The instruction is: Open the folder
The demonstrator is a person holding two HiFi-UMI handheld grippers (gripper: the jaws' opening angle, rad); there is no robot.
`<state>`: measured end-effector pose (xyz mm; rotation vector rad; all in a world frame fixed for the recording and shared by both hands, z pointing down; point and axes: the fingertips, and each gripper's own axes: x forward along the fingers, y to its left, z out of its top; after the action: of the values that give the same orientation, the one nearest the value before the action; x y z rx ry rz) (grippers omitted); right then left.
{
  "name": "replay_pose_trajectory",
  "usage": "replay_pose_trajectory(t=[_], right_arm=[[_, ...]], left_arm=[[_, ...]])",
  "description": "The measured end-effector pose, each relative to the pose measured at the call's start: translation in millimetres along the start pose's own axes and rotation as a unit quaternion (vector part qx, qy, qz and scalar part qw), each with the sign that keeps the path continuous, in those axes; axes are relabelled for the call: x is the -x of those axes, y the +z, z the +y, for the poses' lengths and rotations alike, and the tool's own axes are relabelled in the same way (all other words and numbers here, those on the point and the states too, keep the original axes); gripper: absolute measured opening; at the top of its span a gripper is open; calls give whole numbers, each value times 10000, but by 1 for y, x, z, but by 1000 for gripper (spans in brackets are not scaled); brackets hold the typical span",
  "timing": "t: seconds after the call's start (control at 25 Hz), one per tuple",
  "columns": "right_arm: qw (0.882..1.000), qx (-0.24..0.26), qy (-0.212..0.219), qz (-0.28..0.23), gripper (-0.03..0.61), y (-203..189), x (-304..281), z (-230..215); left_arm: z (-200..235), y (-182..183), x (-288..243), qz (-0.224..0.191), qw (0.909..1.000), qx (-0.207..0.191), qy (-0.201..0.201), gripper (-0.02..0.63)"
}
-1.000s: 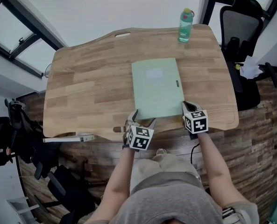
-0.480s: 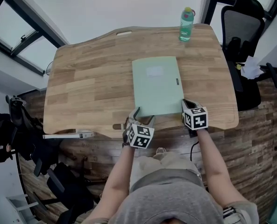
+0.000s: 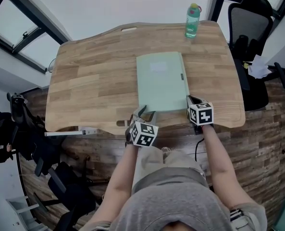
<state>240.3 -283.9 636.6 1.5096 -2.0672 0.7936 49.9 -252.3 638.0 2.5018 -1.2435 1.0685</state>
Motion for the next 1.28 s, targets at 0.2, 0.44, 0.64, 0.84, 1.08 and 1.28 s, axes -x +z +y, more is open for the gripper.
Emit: replay_pose_trajectory(t=[0.2, 0.44, 0.64, 0.84, 1.08, 1.28], right_arm=[[10000, -1, -38, -15, 0, -1, 1, -1], [9998, 151, -133, -10, 0, 0, 0, -1], [9993, 281, -232, 0, 0, 0, 1, -1], [9989, 332, -315, 35, 0, 1, 0, 0], [9981, 401, -427, 165, 0, 0, -1, 0], [9981, 383, -431, 207, 0, -1, -1, 1]], left_arm=[[4, 3, 11, -166, 9998, 93, 44, 128], [12, 4, 23, -312, 9993, 145, 145, 90], [26, 1, 35, -492, 9979, 333, 263, 54], [45, -6, 47, -702, 9943, 655, 463, 28], [65, -18, 56, -794, 9883, 1134, 641, 15], [77, -27, 59, -787, 9816, 1520, 849, 14]])
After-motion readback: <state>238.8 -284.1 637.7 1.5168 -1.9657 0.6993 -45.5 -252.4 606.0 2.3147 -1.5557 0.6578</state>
